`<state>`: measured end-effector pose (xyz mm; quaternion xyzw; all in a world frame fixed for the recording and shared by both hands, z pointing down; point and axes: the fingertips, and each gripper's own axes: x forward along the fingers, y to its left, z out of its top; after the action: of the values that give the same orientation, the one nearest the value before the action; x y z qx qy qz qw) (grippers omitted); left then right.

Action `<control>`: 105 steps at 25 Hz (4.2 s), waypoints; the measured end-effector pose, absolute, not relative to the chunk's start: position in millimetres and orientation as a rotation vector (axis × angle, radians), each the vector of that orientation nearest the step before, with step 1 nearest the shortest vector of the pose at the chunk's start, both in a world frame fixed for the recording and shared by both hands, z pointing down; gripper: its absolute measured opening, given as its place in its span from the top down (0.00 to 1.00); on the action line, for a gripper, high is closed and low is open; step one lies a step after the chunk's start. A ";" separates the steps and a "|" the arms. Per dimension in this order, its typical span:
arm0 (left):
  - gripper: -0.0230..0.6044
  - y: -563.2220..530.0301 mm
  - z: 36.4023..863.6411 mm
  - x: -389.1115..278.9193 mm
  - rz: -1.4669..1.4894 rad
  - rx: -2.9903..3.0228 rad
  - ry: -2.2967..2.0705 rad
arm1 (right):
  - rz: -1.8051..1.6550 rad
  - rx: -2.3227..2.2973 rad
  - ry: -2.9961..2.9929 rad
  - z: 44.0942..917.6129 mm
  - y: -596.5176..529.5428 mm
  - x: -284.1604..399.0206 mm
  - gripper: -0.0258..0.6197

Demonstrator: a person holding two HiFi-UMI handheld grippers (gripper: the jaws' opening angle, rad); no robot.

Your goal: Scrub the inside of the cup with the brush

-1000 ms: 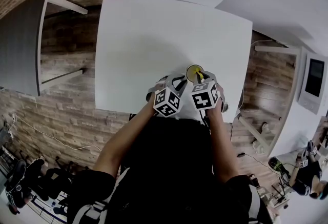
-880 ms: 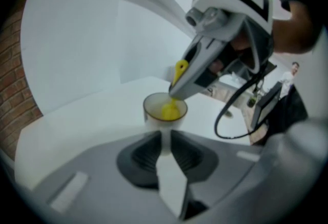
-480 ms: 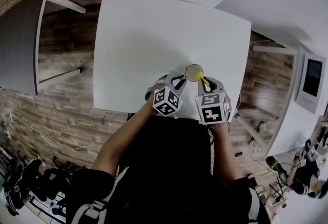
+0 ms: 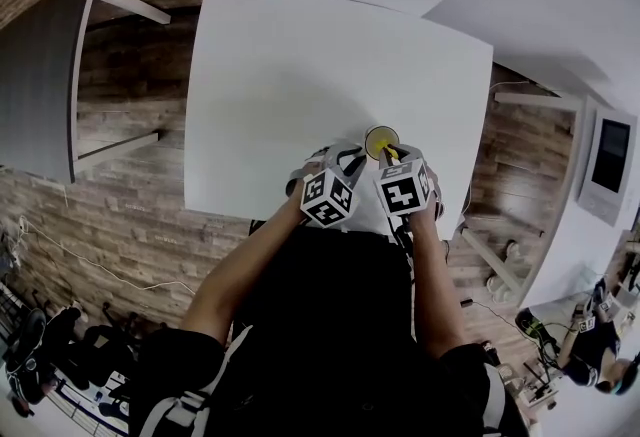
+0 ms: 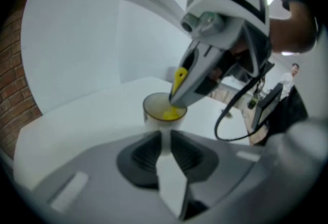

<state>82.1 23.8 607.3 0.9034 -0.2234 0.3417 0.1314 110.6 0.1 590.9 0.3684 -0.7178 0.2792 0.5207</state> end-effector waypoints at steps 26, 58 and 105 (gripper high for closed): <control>0.87 23.9 607.8 80.1 0.985 2.624 -0.644 | 0.701 0.694 -1.795 539.3 13.1 106.4 0.91; 0.87 22.8 608.9 78.6 1.012 2.618 -0.669 | 0.833 0.831 -1.910 539.7 8.9 101.9 0.91; 0.96 4.7 399.8 15.7 0.258 2.855 -1.200 | 0.556 1.689 -2.215 430.5 41.3 116.8 0.91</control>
<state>15.7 4.7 399.8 0.9186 -0.3861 0.0831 0.0171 116.8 41.3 430.5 0.5880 -0.7710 0.1934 0.1499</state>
